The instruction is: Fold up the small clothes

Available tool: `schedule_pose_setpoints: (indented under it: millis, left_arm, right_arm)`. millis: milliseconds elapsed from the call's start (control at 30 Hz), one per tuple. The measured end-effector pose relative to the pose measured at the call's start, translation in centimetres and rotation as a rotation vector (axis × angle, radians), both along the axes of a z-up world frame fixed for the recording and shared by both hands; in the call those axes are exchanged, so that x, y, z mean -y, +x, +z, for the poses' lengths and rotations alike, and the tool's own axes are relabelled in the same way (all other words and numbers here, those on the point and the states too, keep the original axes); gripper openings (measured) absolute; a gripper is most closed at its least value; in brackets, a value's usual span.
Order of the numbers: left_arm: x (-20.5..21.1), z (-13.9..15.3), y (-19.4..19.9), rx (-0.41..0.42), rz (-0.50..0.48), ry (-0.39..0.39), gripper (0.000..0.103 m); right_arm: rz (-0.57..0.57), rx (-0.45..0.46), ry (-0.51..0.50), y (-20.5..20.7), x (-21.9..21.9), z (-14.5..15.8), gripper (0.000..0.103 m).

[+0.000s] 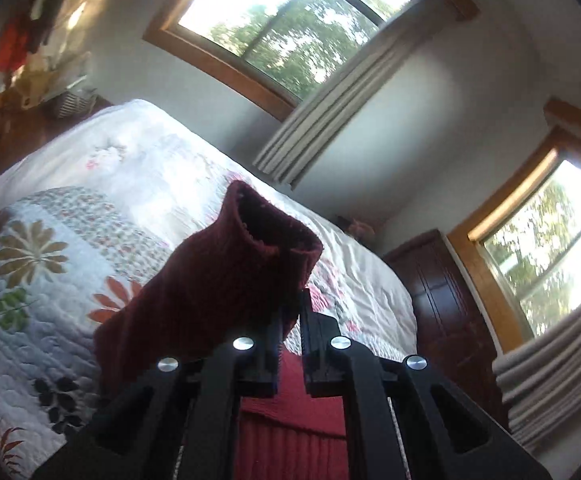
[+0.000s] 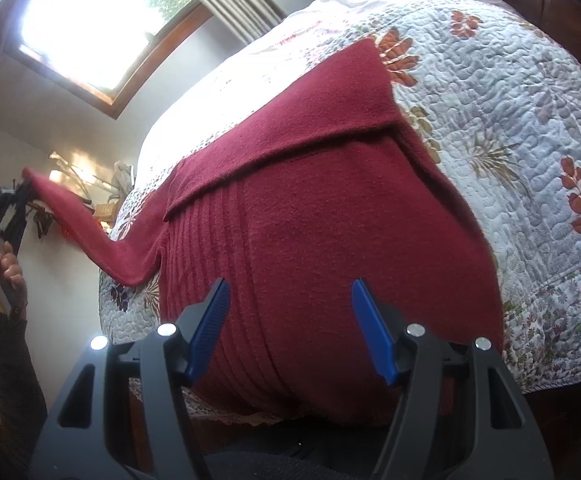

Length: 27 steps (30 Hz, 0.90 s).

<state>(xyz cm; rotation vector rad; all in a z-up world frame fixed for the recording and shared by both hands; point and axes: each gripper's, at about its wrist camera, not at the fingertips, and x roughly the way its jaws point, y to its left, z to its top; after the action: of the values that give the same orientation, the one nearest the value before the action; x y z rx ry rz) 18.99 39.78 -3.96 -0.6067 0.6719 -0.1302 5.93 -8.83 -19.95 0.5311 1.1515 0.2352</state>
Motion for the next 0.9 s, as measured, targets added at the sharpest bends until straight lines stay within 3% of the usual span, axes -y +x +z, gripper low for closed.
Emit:
schedule_pose_setpoints:
  millis: [133, 333, 433, 567, 667, 700, 733, 833, 900]
  left_arm:
    - [9.0, -2.9, 3.8, -0.064, -0.183, 0.048, 0.007]
    - [20.6, -10.9, 7.4, -0.219, -0.418, 0.127, 0.007]
    - [24.2, -15.5, 8.4, -0.319, -0.491, 0.147, 0.007]
    - [26.1, -18.0, 7.7, -0.381, -0.531, 0.149, 0.009]
    - [24.8, -16.7, 6.3, -0.361, -0.523, 0.098, 0.031]
    - [24.1, -16.1, 5.6, -0.351, -0.510, 0.082, 0.052]
    - [23.2, -15.2, 4.7, -0.336, -0.491, 0.065, 0.065]
    - [20.3, -14.0, 1.0, -0.324, -0.436, 0.008, 0.070]
    - [18.4, -14.1, -1.9, -0.338, -0.388, -0.019, 0.071]
  right_arm:
    - [-0.069, -0.007, -0.002, -0.9, 2.3, -0.3, 0.063]
    - [-0.148, -0.041, -0.003, -2.1, 5.7, -1.3, 0.063]
    - [-0.166, -0.040, -0.007, -2.3, 6.6, -1.1, 0.064]
    - [-0.139, -0.016, 0.031, -0.7, 7.0, -0.2, 0.068]
    - [-0.077, -0.012, 0.135, 2.9, 7.0, 0.7, 0.081]
    - [-0.060, -0.012, 0.186, 4.6, 6.9, 0.9, 0.081]
    - [-0.041, -0.017, 0.236, 6.3, 6.8, 0.8, 0.085]
    - [0.032, -0.063, 0.328, 11.9, 5.3, -0.5, 0.085]
    - [0.091, -0.140, 0.424, 15.9, 3.8, -2.7, 0.085]
